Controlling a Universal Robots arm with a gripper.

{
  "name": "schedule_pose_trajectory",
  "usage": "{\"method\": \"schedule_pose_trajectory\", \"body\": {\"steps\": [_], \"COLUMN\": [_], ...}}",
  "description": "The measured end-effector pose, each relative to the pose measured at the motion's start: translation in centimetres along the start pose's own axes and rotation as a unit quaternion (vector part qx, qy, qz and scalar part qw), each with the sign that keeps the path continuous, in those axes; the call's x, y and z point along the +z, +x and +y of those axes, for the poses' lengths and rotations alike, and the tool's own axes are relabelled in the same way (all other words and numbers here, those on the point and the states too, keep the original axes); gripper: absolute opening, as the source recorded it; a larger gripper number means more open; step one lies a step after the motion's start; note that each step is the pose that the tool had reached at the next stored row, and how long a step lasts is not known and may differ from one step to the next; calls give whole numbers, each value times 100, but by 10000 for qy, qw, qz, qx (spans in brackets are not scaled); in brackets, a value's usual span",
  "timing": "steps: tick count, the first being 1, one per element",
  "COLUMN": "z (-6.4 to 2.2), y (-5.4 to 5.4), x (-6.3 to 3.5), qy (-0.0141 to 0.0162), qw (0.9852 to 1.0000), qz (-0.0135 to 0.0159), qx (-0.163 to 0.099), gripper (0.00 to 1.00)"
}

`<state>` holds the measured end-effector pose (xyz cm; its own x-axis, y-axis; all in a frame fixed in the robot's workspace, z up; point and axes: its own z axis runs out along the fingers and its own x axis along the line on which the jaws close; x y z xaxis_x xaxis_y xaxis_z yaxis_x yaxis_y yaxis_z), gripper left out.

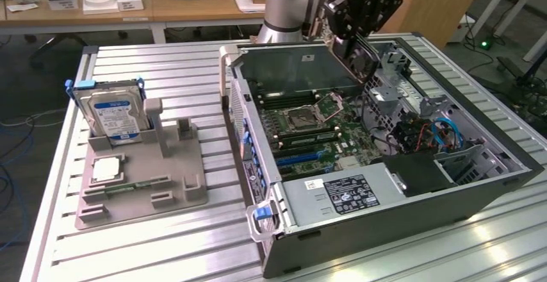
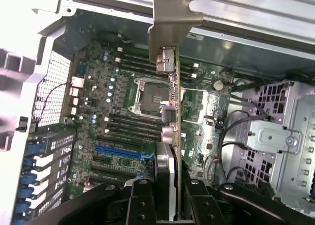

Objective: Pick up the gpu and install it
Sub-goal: 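Insert the gpu into the slot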

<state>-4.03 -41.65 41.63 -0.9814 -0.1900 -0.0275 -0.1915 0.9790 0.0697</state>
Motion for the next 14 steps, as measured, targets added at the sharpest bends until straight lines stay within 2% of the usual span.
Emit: {"method": "schedule_pose_trajectory", "body": {"steps": [2, 5, 6, 7, 8, 14], "z": [0, 0, 0, 0, 0, 0], "y": [-1, 0, 0, 0, 0, 0], "x": [0, -1, 0, 0, 0, 0], "qy": [14, 73, 115, 138, 147, 143], "qw": [9999, 9998, 9997, 9997, 9996, 9991], "qz": [-1, -4, -24, -36, -42, -34], "qx": [-101, -201, -215, -217, -218, -390], "gripper": [28, 28, 28, 28, 28, 28]}}
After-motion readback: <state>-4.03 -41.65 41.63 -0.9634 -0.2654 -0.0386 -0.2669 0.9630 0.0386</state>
